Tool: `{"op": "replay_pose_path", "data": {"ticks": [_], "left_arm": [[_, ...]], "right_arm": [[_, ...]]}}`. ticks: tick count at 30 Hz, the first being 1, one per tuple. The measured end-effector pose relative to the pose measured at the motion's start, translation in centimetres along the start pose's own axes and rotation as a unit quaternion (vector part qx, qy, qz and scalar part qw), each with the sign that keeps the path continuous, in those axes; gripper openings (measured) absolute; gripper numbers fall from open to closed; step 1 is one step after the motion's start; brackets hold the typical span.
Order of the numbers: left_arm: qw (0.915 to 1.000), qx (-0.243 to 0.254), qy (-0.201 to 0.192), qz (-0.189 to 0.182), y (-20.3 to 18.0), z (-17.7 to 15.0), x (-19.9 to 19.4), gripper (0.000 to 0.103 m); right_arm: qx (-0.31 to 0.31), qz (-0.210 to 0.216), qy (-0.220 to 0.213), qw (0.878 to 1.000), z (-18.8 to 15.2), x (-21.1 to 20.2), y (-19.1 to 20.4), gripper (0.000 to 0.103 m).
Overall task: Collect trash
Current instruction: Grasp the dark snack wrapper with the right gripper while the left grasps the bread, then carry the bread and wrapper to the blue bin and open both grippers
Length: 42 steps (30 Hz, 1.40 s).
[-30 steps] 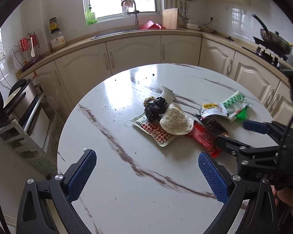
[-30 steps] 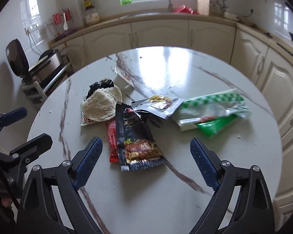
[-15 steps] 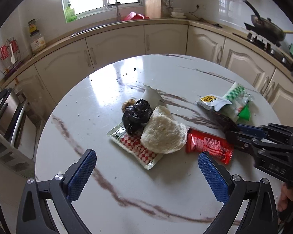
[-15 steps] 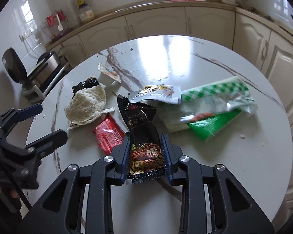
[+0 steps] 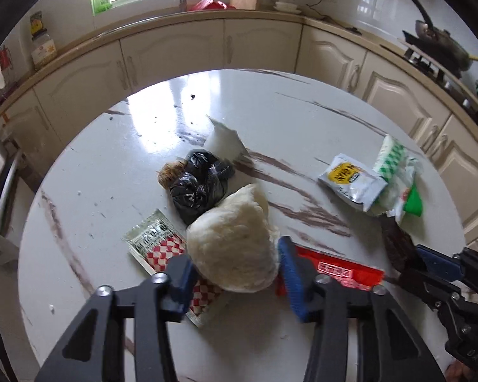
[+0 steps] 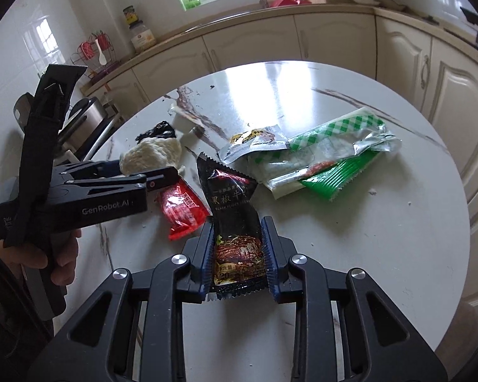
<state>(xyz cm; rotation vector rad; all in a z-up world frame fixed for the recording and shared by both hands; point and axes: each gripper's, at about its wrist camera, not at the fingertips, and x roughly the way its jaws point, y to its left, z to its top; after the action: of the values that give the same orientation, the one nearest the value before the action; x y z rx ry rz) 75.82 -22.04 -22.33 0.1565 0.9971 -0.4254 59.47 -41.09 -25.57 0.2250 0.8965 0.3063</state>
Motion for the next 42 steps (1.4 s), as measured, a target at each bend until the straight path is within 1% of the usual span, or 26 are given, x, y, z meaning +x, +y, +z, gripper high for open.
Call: {"op": "replay_pose_path", "data": {"ticks": [3,9,14,21,24,27,31,33,36,40,42], "left_arm": [[1.0,-0.002,-0.006,-0.006,0.5,-0.3,-0.4,0.032],[0.9994,-0.016,-0.021,-0.023,1.5,-2.2,-2.7,0.031],[0.9977,-0.024,-0.05,-0.041,2.6,-5.1,-7.5,0.031],[0.9936,-0.032,-0.09,-0.06,5.5,-10.1,-14.3,0.031],[0.9914,-0.04,-0.106,-0.066,8.2,-12.9,-17.2,0.031],[0.99,-0.055,-0.12,-0.051,11.3,-16.0,-19.6,0.031],[0.987,-0.087,-0.128,-0.042,16.4,-20.2,-22.1,0.031],[0.9853,-0.106,-0.131,-0.03,19.0,-22.3,-23.1,0.031],[0.9816,-0.138,-0.132,-0.01,23.3,-25.6,-24.5,0.031],[0.9764,-0.181,-0.117,0.019,28.9,-30.3,-25.3,0.031],[0.9731,-0.202,-0.106,0.027,31.2,-31.9,-25.1,0.031]], "right_arm": [[0.0,0.001,-0.006,1.0,-0.1,-0.4,0.2,0.026],[-0.002,-0.004,-0.015,1.0,-0.6,-1.6,0.9,0.026],[-0.009,-0.004,-0.025,1.0,-0.8,-3.1,2.6,0.026],[-0.035,0.009,-0.037,0.999,-1.4,-5.0,7.8,0.026],[-0.056,0.02,-0.038,0.997,-1.7,-5.2,11.3,0.026],[-0.078,0.035,-0.04,0.996,-2.4,-5.1,15.2,0.026],[-0.112,0.067,-0.031,0.991,-3.0,-3.8,21.2,0.026],[-0.128,0.084,-0.026,0.988,-3.3,-2.7,24.3,0.026],[-0.151,0.116,-0.006,0.982,-4.0,-0.3,29.3,0.026],[-0.179,0.147,0.027,0.972,-5.1,3.5,34.9,0.026],[-0.19,0.157,0.044,0.968,-5.7,5.5,37.0,0.026]]}}
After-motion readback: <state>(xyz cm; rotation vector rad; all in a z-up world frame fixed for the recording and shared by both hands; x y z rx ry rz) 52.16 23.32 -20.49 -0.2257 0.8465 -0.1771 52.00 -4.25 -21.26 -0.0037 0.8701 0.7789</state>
